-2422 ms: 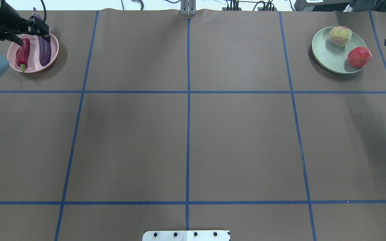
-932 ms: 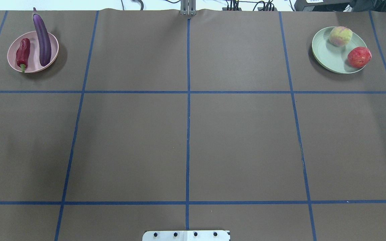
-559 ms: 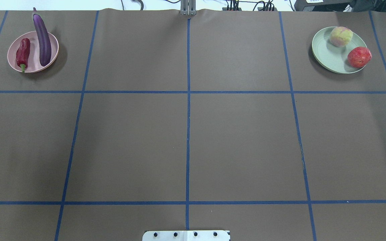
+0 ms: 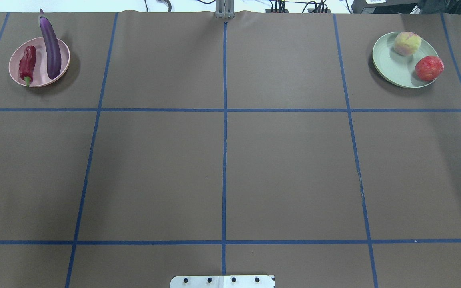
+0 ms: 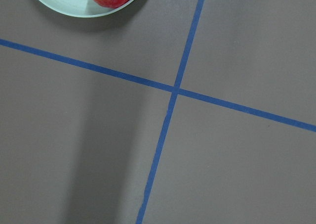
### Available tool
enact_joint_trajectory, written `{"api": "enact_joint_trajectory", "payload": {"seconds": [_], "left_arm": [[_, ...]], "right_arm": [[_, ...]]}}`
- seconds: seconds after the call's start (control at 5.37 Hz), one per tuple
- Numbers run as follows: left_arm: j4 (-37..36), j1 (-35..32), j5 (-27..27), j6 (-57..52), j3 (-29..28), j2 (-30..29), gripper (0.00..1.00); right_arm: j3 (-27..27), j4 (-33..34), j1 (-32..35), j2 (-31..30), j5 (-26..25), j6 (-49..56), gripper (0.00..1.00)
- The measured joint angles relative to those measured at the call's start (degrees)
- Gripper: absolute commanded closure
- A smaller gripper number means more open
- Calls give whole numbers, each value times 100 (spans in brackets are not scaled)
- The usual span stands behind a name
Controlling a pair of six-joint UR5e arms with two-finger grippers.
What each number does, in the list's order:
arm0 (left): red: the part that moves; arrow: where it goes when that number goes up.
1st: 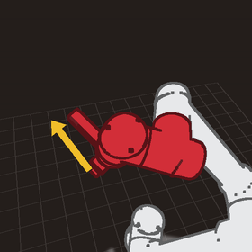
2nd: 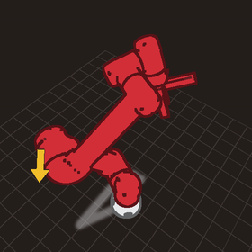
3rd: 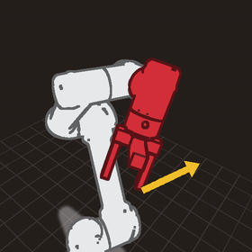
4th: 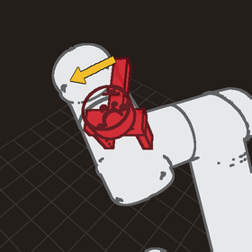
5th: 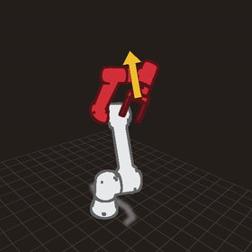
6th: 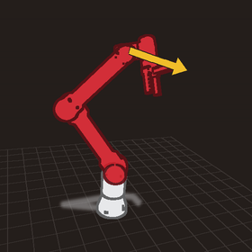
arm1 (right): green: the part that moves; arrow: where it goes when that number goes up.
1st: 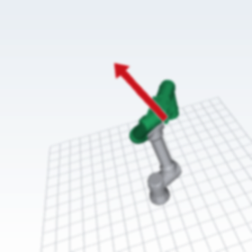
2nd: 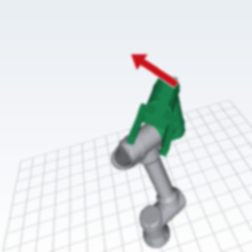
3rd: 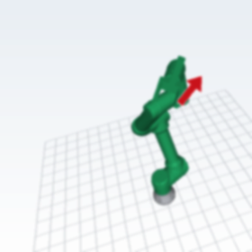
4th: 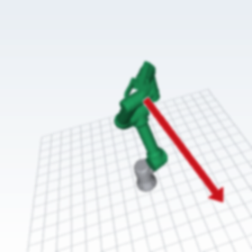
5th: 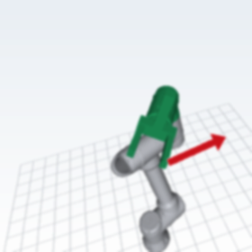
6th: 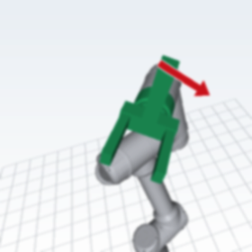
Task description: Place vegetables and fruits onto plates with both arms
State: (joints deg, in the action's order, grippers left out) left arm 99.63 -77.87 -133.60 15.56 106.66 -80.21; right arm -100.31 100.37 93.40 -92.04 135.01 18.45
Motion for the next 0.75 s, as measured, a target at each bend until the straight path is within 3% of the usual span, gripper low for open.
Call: {"api": "enact_joint_trajectory", "payload": {"seconds": [0.75], "left_arm": [[36,-1,27,11,423,516,0]], "right_arm": [[-905,27,-20,-867,27,-25,0]]}}
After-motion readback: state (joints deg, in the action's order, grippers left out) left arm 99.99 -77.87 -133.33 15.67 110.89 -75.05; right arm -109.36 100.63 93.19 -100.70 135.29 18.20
